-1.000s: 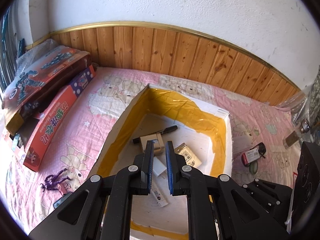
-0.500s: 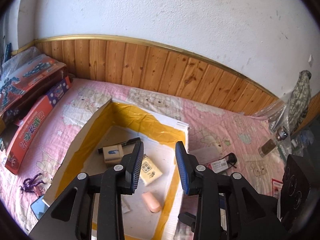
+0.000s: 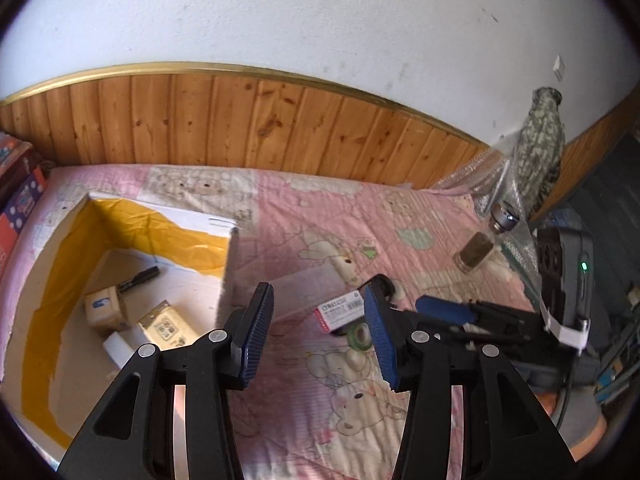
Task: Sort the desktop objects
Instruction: 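Move both tools back to the remaining items on the bedspread, then grasp the green tape roll with the left tool while the right tool grasps the staples box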
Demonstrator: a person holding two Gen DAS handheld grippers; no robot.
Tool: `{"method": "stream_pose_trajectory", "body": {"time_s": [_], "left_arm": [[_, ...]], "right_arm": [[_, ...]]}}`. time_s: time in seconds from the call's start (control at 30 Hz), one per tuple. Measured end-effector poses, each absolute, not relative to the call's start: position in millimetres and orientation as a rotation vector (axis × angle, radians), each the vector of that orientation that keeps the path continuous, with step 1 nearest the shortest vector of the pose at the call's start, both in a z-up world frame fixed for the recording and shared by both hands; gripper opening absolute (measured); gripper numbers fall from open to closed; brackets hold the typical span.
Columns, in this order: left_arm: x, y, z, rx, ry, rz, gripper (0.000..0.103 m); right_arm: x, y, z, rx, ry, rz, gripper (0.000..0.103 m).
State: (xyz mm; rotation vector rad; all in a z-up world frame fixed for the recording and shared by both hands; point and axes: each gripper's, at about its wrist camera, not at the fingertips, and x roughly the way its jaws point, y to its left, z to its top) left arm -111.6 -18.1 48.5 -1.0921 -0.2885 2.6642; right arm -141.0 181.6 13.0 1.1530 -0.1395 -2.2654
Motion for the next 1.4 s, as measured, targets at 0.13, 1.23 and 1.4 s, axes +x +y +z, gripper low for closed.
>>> {"method": "stream_pose_trajectory", "body": {"time_s": [0.13,1.23,1.4], "left_arm": [[-124.3,22.5,20.3,-1.162,-0.178,2.571,0.051],[-159.5,98.6,-93.1,-1.535,-0.109,2.369,0.051],[-185.6,116.4,-118.8,-1.645,-0.191,2.419,0.051]], "right_arm": [[-168.3,222.0,-8.1,1.248,-0.208,-2.321,0.057],[-213.0,234.1,-21.1,1.192,0.283,-2.316,0.077],[-180.3,283.9,17.2,1.186,0.0,-2.395,0.077]]}}
